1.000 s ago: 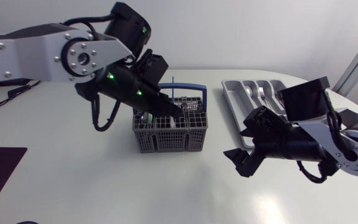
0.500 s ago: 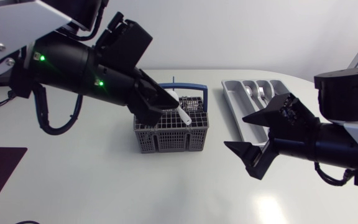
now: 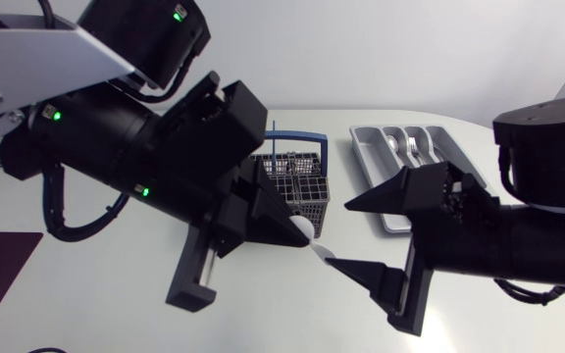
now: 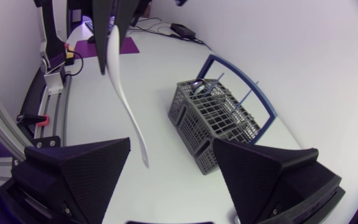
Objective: Unload the cutlery basket into the drawer organizer.
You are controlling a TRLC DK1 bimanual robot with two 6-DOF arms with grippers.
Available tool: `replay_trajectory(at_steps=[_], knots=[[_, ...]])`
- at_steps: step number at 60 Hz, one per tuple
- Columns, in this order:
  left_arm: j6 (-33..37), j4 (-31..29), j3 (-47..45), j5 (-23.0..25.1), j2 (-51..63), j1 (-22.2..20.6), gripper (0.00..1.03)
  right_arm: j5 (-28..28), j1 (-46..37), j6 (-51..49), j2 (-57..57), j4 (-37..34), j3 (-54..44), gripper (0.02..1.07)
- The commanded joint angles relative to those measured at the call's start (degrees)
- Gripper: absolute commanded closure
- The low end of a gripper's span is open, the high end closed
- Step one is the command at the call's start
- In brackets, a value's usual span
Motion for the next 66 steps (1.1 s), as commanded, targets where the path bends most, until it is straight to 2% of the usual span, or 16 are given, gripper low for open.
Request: replay_trajectory(at_steps=[1,15,23,43,53,66], knots=[[3.5,-0.7,-0.2,0.7,2.0,-0.6,0.91,-0.6,2.7,-1.1,-0.2,-1.1,1.7,0.14],[5.8,-1.9,1.0,0.7,4.8,-0.4,0.91,-1.4,4.1,-1.7,0.2,-2.7,2.4,0.23],[6.1,-2.0,1.1,0.7,4.9,-0.5,0.91,-1.9,4.4,-2.3,1.3,-2.6,2.3,0.36],[6.0,-2.5,1.8,0.8,5.0,-0.5,0.91,-2.8,5.0,-2.7,4.3,0.1,1.4,0.81],[5.9,-2.6,1.7,0.8,4.8,-0.4,0.91,-2.8,5.6,-2.6,4.7,0.4,0.7,0.84],[5.8,-2.5,2.0,0.8,4.9,-0.4,0.91,-3.1,6.4,-2.6,4.5,0.7,-0.2,0.95]])
